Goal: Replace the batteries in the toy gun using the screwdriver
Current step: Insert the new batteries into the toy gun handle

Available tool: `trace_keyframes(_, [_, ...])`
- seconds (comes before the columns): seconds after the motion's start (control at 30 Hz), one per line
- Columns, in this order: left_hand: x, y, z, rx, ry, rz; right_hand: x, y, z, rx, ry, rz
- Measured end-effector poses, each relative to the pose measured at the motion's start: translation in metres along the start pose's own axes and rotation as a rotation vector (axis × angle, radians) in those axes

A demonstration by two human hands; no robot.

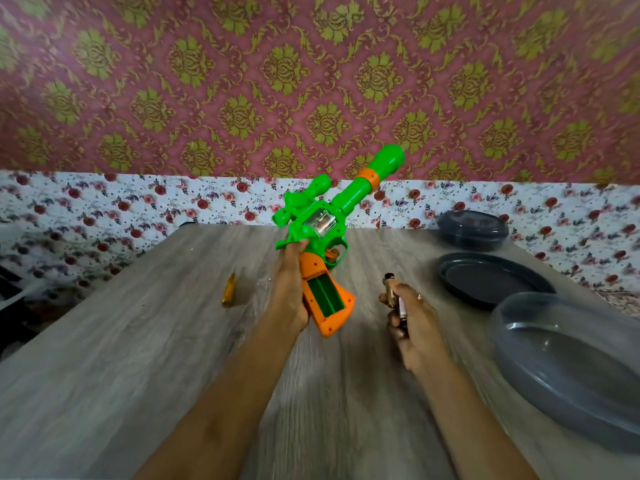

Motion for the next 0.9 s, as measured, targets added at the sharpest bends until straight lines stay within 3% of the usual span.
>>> trace_keyframes(0.2, [0.015, 0.009, 0.004, -0.007, -0.073, -0.023, -0.014, -0.001, 0.008, 0.179, -0.208, 0.144])
trace_keyframes(0.43, [0.023, 0.016, 0.012, -0.020, -0.063, -0.069, -0.047, -0.017, 0.021, 0.543, -0.501, 0.497])
trace_keyframes(0.67, [0.020, 0.018, 0.013, -0.047, -0.052, -0.051, -0.048, -0.029, 0.041, 0.933, -0.764, 0.440])
trace_keyframes(0.9, [0.016, 0.016, 0.012, -0.087, -0.052, -0.041, -0.059, -0.041, 0.047, 1.020, -0.784, 0.473])
Point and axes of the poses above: each hand's wrist, its own y-axis towards the middle knuckle, its own x-axis out of the back of the hand, z = x × y, the point moved 8 cm from there along y, towards the middle knuckle, and after that the axes turned 15 degrees about x, right-handed, at the moved point
